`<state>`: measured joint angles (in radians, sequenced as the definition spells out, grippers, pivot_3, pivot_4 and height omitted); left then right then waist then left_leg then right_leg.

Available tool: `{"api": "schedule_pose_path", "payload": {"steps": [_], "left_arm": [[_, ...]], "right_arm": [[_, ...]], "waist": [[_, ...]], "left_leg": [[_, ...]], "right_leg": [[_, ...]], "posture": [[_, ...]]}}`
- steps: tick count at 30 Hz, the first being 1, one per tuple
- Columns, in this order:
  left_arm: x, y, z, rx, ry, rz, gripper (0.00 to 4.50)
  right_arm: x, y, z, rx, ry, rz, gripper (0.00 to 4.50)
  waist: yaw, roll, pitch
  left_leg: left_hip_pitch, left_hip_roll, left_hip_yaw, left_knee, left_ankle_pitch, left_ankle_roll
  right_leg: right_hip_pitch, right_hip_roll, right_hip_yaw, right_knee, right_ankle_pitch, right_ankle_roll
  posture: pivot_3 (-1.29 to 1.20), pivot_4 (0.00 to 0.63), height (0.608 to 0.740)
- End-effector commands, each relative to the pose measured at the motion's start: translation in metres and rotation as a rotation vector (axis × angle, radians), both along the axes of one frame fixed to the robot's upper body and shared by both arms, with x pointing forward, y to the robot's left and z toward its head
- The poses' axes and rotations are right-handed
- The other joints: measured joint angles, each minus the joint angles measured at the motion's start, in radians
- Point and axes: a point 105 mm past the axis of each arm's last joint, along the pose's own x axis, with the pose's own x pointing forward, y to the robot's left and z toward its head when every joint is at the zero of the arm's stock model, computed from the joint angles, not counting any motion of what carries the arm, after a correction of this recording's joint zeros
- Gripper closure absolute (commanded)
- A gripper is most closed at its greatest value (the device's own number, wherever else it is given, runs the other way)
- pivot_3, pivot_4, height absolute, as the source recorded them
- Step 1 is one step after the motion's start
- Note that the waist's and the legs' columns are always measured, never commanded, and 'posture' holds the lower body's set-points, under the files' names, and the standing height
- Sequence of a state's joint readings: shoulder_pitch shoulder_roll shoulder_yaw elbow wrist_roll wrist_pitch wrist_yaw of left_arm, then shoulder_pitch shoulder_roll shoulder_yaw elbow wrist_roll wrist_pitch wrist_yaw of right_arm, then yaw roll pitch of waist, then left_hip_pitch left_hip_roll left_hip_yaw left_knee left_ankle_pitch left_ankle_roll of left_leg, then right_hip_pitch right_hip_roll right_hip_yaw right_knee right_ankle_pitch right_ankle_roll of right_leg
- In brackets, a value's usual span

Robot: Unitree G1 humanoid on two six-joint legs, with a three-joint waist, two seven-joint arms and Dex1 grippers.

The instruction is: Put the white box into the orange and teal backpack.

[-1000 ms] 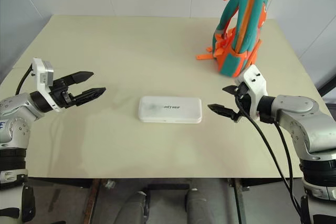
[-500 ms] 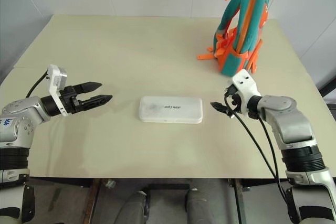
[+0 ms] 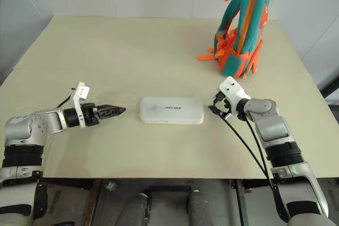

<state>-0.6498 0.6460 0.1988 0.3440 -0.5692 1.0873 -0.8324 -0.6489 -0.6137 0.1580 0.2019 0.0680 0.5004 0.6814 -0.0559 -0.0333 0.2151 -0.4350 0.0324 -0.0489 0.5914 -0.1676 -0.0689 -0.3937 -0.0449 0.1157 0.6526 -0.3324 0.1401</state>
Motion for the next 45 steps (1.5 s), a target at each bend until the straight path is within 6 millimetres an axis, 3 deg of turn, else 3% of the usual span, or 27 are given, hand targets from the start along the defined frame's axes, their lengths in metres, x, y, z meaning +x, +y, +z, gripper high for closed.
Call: {"api": "schedule_pose_path", "payload": {"steps": [1, 11, 20, 27, 33, 40, 45], "left_arm": [[0.003, -0.008, 0.01, -0.156, 0.07, -0.01, 0.05], [0.022, -0.02, 0.002, -0.24, 0.171, -0.002, 0.05], [0.032, -0.046, -0.007, -0.212, 0.197, -0.09, 0.05], [0.032, -0.064, -0.007, -0.247, 0.241, -0.151, 0.05], [0.022, -0.075, -0.019, -0.18, 0.259, -0.234, 0.05], [0.023, -0.066, -0.029, -0.117, 0.23, -0.197, 0.05], [0.033, -0.034, -0.023, -0.129, 0.189, -0.041, 0.05]], "right_arm": [[-0.002, 0.006, 0.008, -0.004, -0.034, 0.034, 0.02], [-0.006, 0.014, 0.007, 0.017, -0.035, 0.053, 0.02], [-0.008, 0.02, 0.007, 0.025, -0.036, 0.067, 0.02], [-0.005, 0.028, 0.011, 0.035, -0.057, 0.081, 0.02], [-0.003, 0.032, 0.013, 0.037, -0.064, 0.085, 0.02], [-0.005, 0.038, 0.011, 0.04, -0.057, 0.093, 0.02], [-0.004, 0.031, 0.009, 0.025, -0.055, 0.077, 0.02]], "waist": [[0.001, 0.0, 0.0], [0.0, 0.0, 0.0], [0.003, 0.0, 0.0], [0.002, 0.0, 0.0], [0.002, 0.0, 0.0], [0.002, 0.0, 0.0], [-0.004, 0.0, 0.0]], "left_leg": [[0.0, 0.0, 0.0, 0.001, 0.0, 0.0], [0.0, 0.0, -0.001, 0.001, 0.0, 0.0], [0.001, -0.001, -0.001, 0.001, 0.0, 0.0], [0.001, -0.001, -0.001, 0.001, 0.0, 0.0], [0.001, -0.001, -0.001, 0.0, 0.0, 0.0], [0.001, -0.001, -0.001, 0.0, 0.0, 0.0], [0.006, -0.001, -0.001, 0.0, 0.0, 0.0]], "right_leg": [[0.0, 0.0, 0.0, 0.0, 0.0, 0.0], [0.0, 0.0, 0.0, 0.001, 0.0, 0.0], [0.001, 0.0, 0.0, 0.0, 0.0, 0.0], [0.001, 0.0, 0.0, 0.0, 0.0, 0.0], [0.001, 0.0, 0.0, 0.0, 0.0, 0.001], [0.001, 0.0, 0.0, 0.0, 0.0, 0.001], [0.005, 0.0, 0.0, 0.001, 0.0, 0.001]], "posture": [[0.0, 0.15, 0.74], [0.0, 0.15, 0.74], [0.0, 0.15, 0.74], [0.0, 0.15, 0.74], [0.0, 0.15, 0.74], [0.0, 0.15, 0.74], [0.0, 0.15, 0.74]]}}
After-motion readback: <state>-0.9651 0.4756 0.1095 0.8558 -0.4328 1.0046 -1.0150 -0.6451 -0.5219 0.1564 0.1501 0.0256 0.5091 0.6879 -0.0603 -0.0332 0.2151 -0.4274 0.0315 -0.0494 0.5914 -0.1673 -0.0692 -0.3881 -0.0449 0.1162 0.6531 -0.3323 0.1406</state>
